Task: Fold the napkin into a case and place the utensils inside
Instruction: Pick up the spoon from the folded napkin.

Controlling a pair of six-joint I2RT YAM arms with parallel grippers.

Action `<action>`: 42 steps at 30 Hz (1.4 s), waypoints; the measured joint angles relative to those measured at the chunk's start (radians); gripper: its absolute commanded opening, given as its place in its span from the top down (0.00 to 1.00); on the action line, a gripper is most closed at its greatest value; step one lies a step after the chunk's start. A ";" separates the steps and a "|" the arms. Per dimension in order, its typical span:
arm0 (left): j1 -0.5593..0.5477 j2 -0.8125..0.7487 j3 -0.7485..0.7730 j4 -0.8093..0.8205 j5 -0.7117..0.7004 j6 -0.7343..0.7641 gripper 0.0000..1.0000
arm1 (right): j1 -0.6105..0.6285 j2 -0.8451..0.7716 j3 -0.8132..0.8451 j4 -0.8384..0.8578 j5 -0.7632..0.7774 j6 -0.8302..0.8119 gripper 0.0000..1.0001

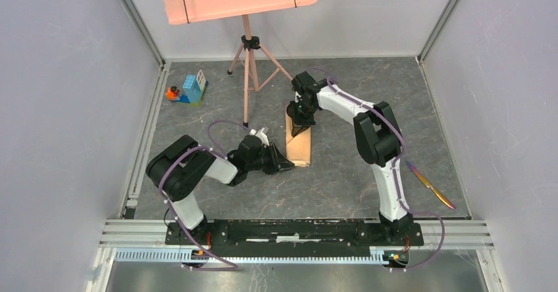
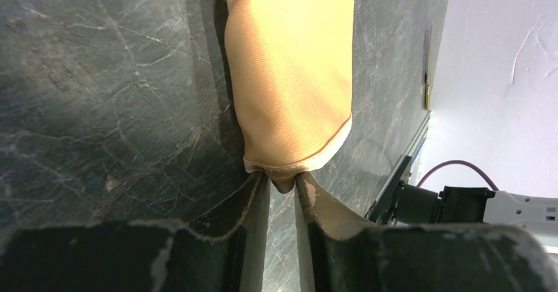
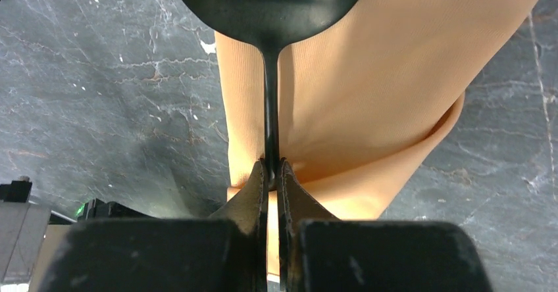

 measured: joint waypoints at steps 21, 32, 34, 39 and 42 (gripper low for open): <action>0.017 0.016 -0.014 0.051 0.001 -0.019 0.72 | 0.021 -0.164 -0.255 0.170 0.079 0.115 1.00; 0.019 0.016 -0.018 0.056 0.000 -0.020 0.72 | 0.023 -0.227 -0.357 0.254 0.114 0.187 0.90; 0.019 0.016 -0.018 0.057 0.001 -0.020 0.72 | 0.023 -0.242 -0.385 0.276 0.119 0.205 0.84; 0.021 -0.001 -0.032 0.052 -0.002 -0.020 0.71 | 0.024 -0.292 -0.429 0.287 0.138 0.229 0.64; 0.023 -0.028 -0.043 0.027 -0.006 -0.019 0.70 | 0.026 -0.330 -0.433 0.289 0.151 0.226 0.52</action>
